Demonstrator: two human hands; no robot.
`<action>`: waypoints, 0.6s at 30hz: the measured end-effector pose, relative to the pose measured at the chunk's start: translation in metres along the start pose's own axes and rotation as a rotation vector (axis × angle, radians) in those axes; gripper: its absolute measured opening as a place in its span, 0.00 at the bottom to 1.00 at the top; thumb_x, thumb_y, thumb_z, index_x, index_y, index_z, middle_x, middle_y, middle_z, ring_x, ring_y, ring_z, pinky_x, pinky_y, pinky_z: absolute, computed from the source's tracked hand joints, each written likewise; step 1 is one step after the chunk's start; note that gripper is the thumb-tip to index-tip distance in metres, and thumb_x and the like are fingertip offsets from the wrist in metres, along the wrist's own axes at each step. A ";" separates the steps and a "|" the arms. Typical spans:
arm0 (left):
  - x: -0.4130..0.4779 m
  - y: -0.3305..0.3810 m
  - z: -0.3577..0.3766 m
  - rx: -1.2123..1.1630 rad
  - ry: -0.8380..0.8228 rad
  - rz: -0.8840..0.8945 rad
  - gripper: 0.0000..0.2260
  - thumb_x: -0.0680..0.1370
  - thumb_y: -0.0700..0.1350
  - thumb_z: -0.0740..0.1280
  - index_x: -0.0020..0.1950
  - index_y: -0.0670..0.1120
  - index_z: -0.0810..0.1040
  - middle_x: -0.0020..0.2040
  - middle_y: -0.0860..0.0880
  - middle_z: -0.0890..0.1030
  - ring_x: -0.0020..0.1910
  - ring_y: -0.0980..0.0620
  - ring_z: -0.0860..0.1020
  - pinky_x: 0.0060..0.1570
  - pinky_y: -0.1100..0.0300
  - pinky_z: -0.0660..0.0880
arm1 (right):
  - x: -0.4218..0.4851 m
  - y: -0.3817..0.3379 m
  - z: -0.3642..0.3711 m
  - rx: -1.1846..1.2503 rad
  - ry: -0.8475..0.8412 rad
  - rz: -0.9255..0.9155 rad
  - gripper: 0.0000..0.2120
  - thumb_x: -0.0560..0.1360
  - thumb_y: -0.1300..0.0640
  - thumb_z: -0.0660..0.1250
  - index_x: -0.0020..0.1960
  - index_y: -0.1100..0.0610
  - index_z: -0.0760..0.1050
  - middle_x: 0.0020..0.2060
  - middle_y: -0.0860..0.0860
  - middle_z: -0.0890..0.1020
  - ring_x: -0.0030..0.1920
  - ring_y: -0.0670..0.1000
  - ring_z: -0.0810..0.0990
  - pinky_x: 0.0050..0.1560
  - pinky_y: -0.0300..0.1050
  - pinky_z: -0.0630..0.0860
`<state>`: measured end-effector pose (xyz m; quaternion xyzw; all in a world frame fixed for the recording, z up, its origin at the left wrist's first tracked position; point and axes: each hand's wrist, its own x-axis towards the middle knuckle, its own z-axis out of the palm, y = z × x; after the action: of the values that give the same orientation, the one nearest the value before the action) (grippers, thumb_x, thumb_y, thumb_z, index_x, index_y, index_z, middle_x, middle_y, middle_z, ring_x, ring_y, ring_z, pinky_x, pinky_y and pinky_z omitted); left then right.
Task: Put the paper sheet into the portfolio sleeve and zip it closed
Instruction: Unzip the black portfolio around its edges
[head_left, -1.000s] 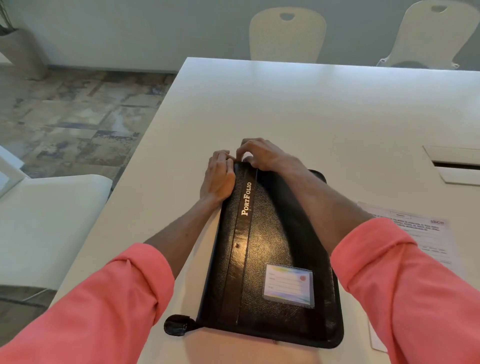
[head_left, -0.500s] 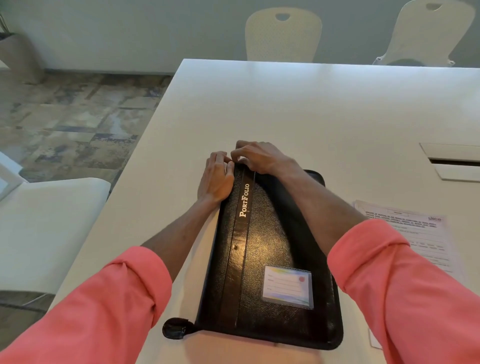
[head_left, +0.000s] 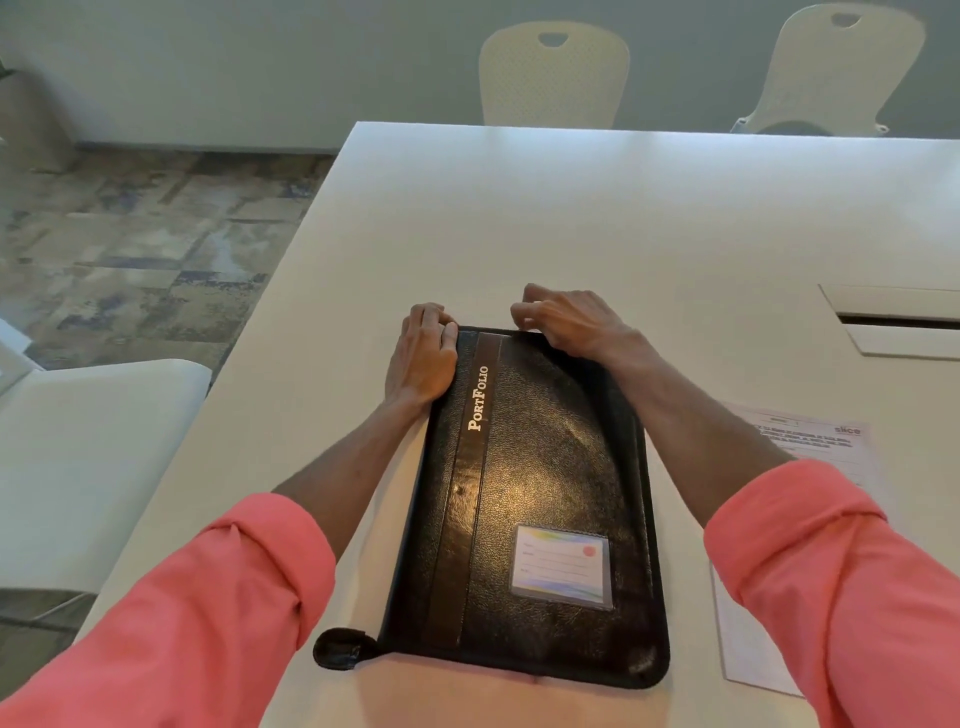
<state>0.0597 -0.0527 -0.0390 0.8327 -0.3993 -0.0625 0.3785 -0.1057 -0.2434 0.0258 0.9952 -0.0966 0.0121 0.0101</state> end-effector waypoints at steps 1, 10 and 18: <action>0.000 0.001 0.000 0.001 -0.004 -0.002 0.09 0.89 0.47 0.60 0.64 0.45 0.77 0.72 0.50 0.74 0.68 0.53 0.73 0.64 0.54 0.72 | -0.007 0.004 -0.001 -0.005 -0.002 0.017 0.06 0.89 0.58 0.59 0.58 0.48 0.73 0.62 0.50 0.77 0.40 0.53 0.79 0.41 0.47 0.73; -0.004 0.007 -0.004 0.041 -0.002 -0.009 0.10 0.89 0.47 0.60 0.64 0.46 0.77 0.70 0.50 0.76 0.67 0.51 0.74 0.64 0.51 0.74 | -0.082 0.043 -0.005 -0.047 0.022 0.216 0.06 0.89 0.58 0.60 0.57 0.48 0.73 0.58 0.49 0.76 0.36 0.55 0.77 0.37 0.50 0.73; -0.007 0.010 -0.005 0.029 -0.010 -0.048 0.12 0.89 0.48 0.59 0.67 0.46 0.77 0.72 0.49 0.76 0.71 0.49 0.74 0.67 0.51 0.73 | -0.134 0.041 -0.001 0.005 0.046 0.378 0.06 0.89 0.54 0.62 0.62 0.50 0.77 0.59 0.48 0.79 0.45 0.58 0.84 0.45 0.58 0.84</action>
<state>0.0504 -0.0489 -0.0298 0.8472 -0.3819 -0.0701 0.3626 -0.2452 -0.2580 0.0243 0.9588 -0.2816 0.0366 0.0073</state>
